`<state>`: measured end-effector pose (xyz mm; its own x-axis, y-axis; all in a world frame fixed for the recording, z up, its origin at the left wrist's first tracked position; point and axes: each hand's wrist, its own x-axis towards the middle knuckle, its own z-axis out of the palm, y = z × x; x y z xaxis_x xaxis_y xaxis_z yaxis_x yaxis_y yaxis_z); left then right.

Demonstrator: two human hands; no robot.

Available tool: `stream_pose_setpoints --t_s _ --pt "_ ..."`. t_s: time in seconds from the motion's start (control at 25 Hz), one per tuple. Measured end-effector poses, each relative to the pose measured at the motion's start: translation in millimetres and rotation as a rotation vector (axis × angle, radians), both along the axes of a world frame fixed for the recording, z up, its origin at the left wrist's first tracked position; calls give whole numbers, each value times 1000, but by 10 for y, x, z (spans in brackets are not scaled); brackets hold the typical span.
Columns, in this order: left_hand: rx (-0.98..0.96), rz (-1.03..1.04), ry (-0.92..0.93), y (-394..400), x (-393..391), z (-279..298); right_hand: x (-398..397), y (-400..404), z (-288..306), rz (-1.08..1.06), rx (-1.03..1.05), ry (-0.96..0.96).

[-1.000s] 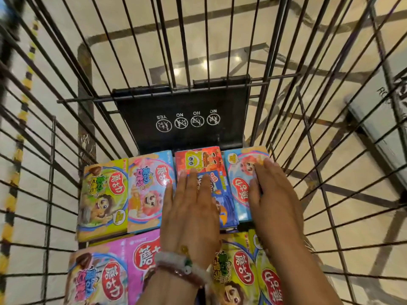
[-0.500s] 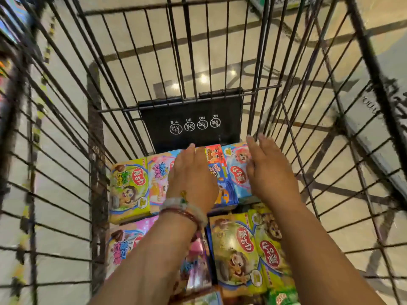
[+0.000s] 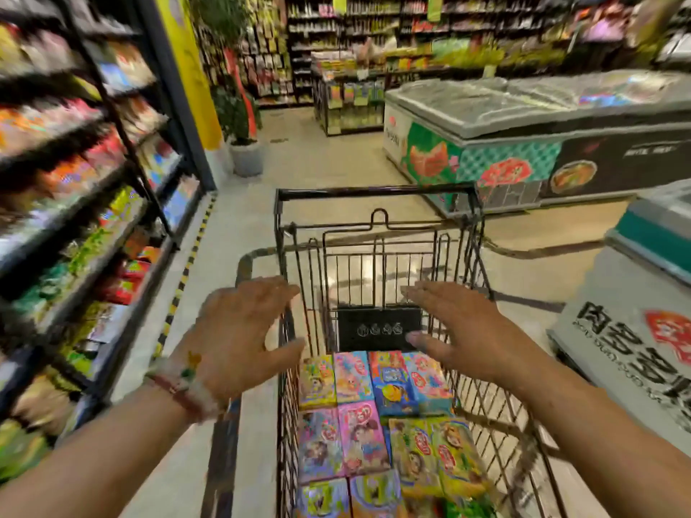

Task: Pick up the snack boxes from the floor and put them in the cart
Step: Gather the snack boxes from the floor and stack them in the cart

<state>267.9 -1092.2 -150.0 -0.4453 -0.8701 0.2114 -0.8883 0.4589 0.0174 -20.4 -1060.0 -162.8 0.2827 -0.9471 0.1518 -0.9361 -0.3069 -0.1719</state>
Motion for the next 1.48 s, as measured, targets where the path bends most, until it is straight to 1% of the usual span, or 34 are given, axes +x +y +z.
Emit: stream_pose_setpoints --t_s 0.08,0.16,0.32,0.4,0.6,0.76,0.92,1.04,1.24,1.36,1.48 --pt "-19 43 -49 317 277 439 231 253 423 84 -1 31" --pt "1 95 -70 617 467 745 444 453 711 156 -34 69" --pt "11 172 -111 1234 667 1023 744 771 1031 224 -117 148" --pt "40 210 -136 1532 698 1065 827 908 1078 280 -155 178" --pt "62 380 -158 2199 631 1087 857 1204 1047 417 -94 227" --pt "74 509 -77 2729 532 1034 879 1475 1014 541 -57 214" --pt "76 658 -48 3383 507 981 1075 1759 1033 702 -70 218" --pt "76 773 -28 3936 575 1017 1325 2044 1074 819 -89 182" --pt "87 993 -14 5037 794 1078 1937 2726 1199 1032 -152 182" --pt "93 1125 -16 5854 957 1105 2387 3299 1251 1174 -152 137" --pt "73 1270 -6 6810 1038 1107 2861 4035 1248 1332 -199 99"
